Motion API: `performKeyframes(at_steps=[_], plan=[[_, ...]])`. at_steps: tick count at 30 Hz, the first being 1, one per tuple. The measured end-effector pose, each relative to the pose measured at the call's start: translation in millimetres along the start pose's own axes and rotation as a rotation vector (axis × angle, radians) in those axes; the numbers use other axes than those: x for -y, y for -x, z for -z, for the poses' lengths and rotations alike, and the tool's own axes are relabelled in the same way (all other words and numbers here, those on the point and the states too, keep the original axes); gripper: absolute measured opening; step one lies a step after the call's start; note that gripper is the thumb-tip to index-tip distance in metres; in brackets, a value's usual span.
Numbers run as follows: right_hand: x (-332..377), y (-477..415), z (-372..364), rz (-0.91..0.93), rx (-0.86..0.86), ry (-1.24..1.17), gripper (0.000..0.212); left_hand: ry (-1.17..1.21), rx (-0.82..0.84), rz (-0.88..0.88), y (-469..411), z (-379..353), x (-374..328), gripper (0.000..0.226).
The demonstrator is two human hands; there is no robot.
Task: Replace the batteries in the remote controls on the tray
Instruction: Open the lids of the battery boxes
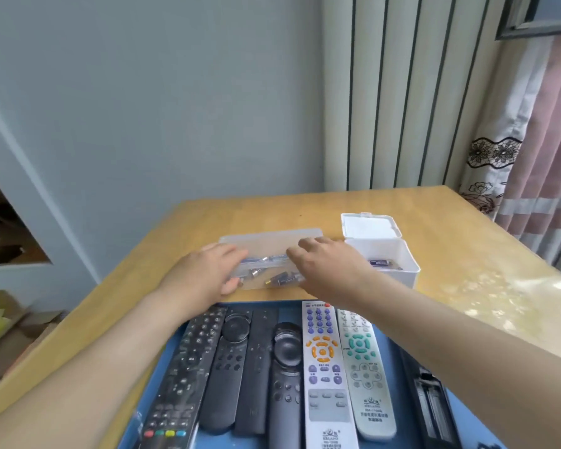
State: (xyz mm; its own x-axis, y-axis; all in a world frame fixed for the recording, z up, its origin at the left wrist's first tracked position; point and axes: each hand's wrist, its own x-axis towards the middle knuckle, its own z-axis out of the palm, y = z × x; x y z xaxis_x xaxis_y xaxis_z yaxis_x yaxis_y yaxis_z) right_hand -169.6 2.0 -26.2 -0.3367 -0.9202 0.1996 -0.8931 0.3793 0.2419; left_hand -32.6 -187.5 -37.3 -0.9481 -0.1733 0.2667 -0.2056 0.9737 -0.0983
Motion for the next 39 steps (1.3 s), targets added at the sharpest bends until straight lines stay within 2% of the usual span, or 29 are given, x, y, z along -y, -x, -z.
performKeyframes(at_steps=[4, 7, 8, 10, 13, 15, 17, 20, 24, 28, 31, 35, 36, 39], plan=[[5.6, -14.0, -9.1, 0.105, -0.057, 0.309, 0.024, -0.260, 0.098, -0.066, -8.9, 6.3, -10.5, 0.023], [10.0, -19.4, -1.0, 0.221, -0.124, 0.304, 0.030, -0.344, 0.135, -0.054, -15.4, 22.1, -18.0, 0.015], [12.4, -20.0, 5.3, 0.214, -0.024, 0.288, 0.026, -0.329, 0.196, -0.019, -18.3, 28.0, -17.0, 0.015], [8.2, -19.6, 9.9, 0.175, 0.073, 0.239, 0.018, -0.264, 0.288, 0.010, -25.5, 40.6, -12.5, 0.025], [-2.2, -17.9, 18.2, 0.055, 0.000, 0.093, 0.029, -0.151, 0.316, 0.012, -30.8, 51.3, 0.9, 0.040], [-10.8, -13.5, 16.4, -0.055, -0.086, -0.069, 0.052, -0.028, 0.258, 0.046, -33.8, 51.3, 9.8, 0.046], [-12.5, -6.6, 11.1, -0.155, -0.155, -0.200, 0.078, 0.114, 0.176, 0.086, -36.5, 51.3, 20.7, 0.043], [-10.5, -1.4, 1.0, -0.235, -0.275, -0.247, 0.090, 0.311, 0.047, 0.147, -41.3, 44.0, 37.4, 0.040], [-6.1, 1.4, -4.5, -0.256, -0.395, -0.320, 0.072, 0.448, -0.183, 0.243, -56.8, 31.9, 36.5, 0.037], [-5.6, -0.5, -6.4, -0.132, -0.151, -0.274, 0.037, 0.297, -0.369, 0.469, -76.9, 14.8, 21.8, 0.040], [-7.7, -2.3, -5.0, -0.057, -0.063, -0.211, 0.037, 0.207, -0.411, 0.531, -84.9, 9.2, 15.2, 0.044], [-16.7, -13.0, -3.5, -0.069, 0.012, -0.173, 0.041, 0.616, -0.293, 0.612, -97.3, 7.5, 9.9, 0.066], [-19.2, -16.4, -2.8, -0.076, 0.038, -0.190, 0.042, 0.632, -0.213, 0.603, -98.7, 5.5, 10.1, 0.066], [-24.6, -22.7, 0.1, -0.116, 0.129, -0.378, 0.040, 0.349, 0.204, 0.430, -92.0, 0.1, 9.0, 0.051]])
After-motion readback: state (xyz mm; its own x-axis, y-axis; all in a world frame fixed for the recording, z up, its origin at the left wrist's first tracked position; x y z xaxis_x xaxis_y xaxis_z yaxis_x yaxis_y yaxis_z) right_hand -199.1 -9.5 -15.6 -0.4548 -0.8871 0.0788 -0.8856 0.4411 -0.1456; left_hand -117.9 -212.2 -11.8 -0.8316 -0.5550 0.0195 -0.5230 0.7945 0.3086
